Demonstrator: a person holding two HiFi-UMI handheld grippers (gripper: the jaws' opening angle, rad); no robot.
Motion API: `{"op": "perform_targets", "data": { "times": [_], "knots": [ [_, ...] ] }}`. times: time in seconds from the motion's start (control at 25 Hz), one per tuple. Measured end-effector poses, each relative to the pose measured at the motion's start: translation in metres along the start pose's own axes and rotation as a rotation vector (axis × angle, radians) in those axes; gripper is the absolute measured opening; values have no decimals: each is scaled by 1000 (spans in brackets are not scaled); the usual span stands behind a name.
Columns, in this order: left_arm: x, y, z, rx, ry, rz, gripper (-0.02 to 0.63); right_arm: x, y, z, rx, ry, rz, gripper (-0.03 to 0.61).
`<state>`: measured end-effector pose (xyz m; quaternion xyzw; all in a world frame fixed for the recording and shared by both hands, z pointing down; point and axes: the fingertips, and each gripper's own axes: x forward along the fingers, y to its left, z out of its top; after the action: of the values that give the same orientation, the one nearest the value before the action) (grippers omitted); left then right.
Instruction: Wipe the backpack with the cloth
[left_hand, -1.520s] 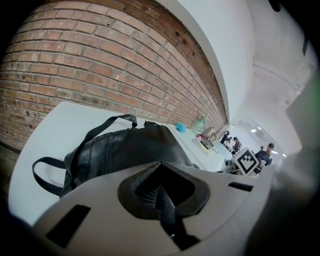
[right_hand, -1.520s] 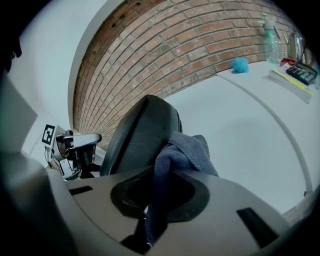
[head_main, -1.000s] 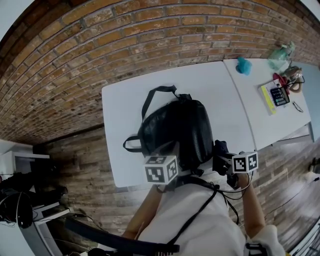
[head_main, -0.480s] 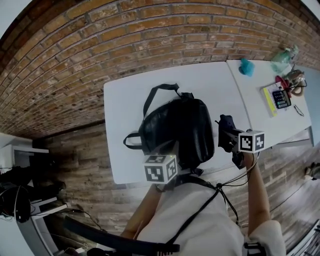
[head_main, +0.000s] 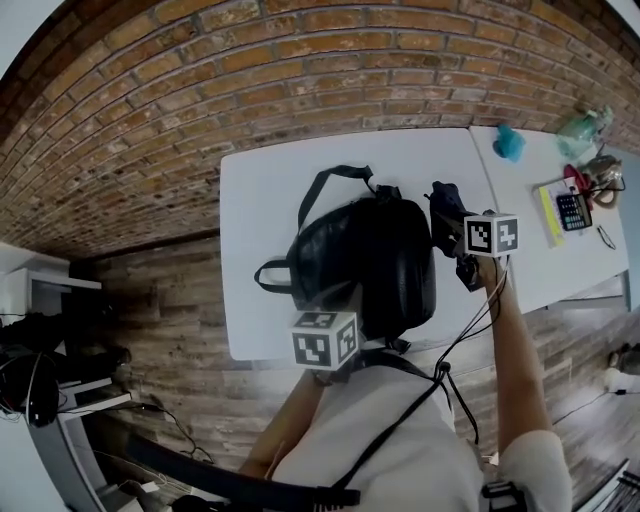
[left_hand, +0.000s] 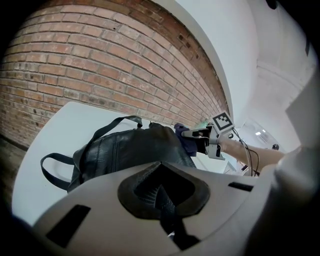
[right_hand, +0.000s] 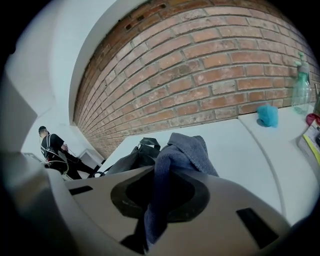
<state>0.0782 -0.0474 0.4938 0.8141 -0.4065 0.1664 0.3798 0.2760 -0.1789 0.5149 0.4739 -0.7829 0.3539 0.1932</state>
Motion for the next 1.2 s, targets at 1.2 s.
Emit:
{"op": "perform_targets", "data": {
  "times": [1.2],
  "knots": [
    [4, -2, 2, 19, 16, -32, 5, -11, 16, -65, 72, 88, 50, 47]
  ]
}}
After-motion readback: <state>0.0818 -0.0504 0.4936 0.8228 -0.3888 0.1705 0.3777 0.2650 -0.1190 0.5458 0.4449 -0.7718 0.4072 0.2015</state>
